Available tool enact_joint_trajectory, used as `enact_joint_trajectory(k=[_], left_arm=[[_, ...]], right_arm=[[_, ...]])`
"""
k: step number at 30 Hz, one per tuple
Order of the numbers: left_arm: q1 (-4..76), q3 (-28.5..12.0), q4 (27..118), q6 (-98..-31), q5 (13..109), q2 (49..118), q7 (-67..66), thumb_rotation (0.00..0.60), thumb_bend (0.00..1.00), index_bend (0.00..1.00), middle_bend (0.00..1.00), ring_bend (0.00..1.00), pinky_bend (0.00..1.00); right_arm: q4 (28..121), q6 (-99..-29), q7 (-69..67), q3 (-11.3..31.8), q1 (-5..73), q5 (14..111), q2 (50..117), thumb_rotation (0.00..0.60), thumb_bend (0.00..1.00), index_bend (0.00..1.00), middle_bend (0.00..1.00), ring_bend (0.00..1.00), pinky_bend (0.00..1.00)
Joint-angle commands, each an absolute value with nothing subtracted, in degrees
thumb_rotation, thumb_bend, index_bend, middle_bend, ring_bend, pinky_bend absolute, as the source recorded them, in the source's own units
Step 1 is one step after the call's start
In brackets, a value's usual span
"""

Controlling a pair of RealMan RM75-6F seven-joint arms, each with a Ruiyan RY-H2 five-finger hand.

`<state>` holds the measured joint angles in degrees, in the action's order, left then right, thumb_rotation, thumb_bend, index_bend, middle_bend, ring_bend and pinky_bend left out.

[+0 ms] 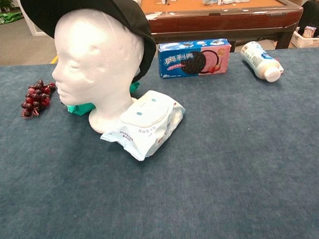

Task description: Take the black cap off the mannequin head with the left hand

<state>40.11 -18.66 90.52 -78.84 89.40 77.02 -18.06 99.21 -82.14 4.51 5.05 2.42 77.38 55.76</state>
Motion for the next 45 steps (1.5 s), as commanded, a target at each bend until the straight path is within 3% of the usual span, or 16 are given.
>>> enact_joint_trajectory(k=[1, 25, 45], left_arm=[[40.58, -19.23, 90.41, -77.79, 87.79, 76.73, -18.4, 0.6, 0.65, 0.62, 0.58, 0.51, 0.67], [44.68, -22.53, 90.05, -73.84, 79.85, 77.04, -21.51, 0.6, 0.65, 0.62, 0.58, 0.51, 0.67], [46.14, -26.33, 76.18, -74.33, 66.18, 80.73, -26.49, 0.6, 0.65, 0.62, 0.58, 0.52, 0.67]], right_arm=[[99.18, -82.11, 4.49, 5.07, 2.43, 77.3, 55.75, 0.6, 0.21, 0.26, 0.3, 0.22, 0.48], [98.93, -81.45, 4.32, 5.18, 2.71, 76.71, 55.73, 0.6, 0.21, 0.27, 0.3, 0.22, 0.48], [98.78, -80.98, 4.27, 5.16, 2.92, 76.45, 55.75, 0.6, 0.21, 0.26, 0.3, 0.22, 0.48]])
